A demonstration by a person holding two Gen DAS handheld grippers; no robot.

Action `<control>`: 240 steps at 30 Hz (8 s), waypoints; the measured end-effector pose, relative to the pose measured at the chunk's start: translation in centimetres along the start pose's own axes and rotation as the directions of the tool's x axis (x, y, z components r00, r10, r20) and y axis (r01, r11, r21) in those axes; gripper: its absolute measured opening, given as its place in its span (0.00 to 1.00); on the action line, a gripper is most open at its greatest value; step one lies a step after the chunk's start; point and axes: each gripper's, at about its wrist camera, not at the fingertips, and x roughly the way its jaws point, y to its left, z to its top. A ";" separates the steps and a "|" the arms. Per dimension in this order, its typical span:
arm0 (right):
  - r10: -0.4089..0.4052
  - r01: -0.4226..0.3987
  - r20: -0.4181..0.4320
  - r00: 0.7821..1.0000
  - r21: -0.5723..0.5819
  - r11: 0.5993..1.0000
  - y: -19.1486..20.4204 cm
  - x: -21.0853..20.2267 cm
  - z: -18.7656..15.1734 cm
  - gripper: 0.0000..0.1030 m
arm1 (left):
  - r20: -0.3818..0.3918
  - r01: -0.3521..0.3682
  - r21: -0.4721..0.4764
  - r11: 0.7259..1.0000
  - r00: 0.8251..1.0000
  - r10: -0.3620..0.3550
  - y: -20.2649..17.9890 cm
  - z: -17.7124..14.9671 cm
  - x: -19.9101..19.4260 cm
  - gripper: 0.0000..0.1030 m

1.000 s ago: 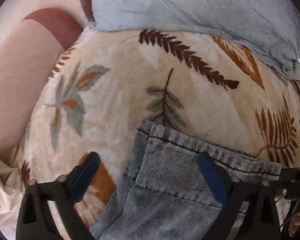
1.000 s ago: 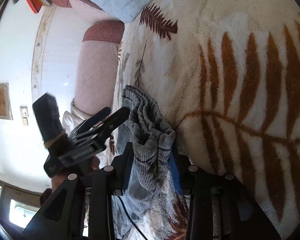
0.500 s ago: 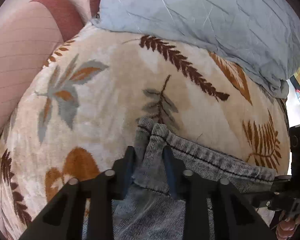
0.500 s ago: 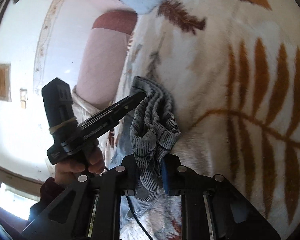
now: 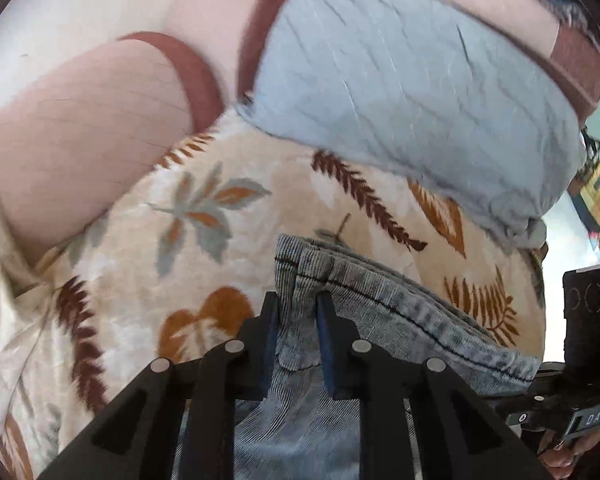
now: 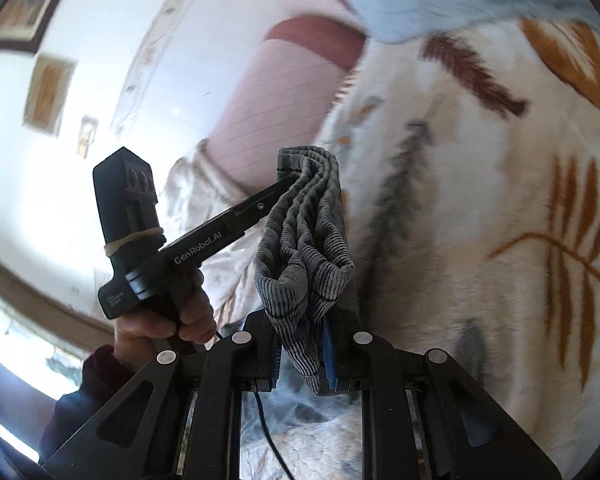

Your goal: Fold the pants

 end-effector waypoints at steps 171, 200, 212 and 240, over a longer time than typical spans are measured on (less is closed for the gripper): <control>-0.284 -0.210 -0.437 0.854 -0.787 0.580 32.5 24.5 -22.3 0.82 | -0.183 -0.319 -0.946 0.058 0.673 0.716 7.9 -48.0 -29.4 0.94; -0.514 -0.216 -0.408 0.755 -0.894 0.392 33.9 37.6 -30.1 0.13 | -0.149 -0.294 -0.951 0.100 0.714 0.684 9.7 -48.2 -27.6 0.94; -0.357 -0.185 -0.381 0.853 -0.860 0.475 35.4 31.4 -25.6 0.11 | -0.089 -0.271 -0.952 0.142 0.691 0.718 9.6 -47.1 -27.8 0.98; -0.255 0.058 -0.146 0.956 -0.756 0.652 22.8 16.2 -4.0 0.11 | 0.317 -0.024 -0.559 0.829 0.917 0.240 4.4 -24.6 -17.0 0.99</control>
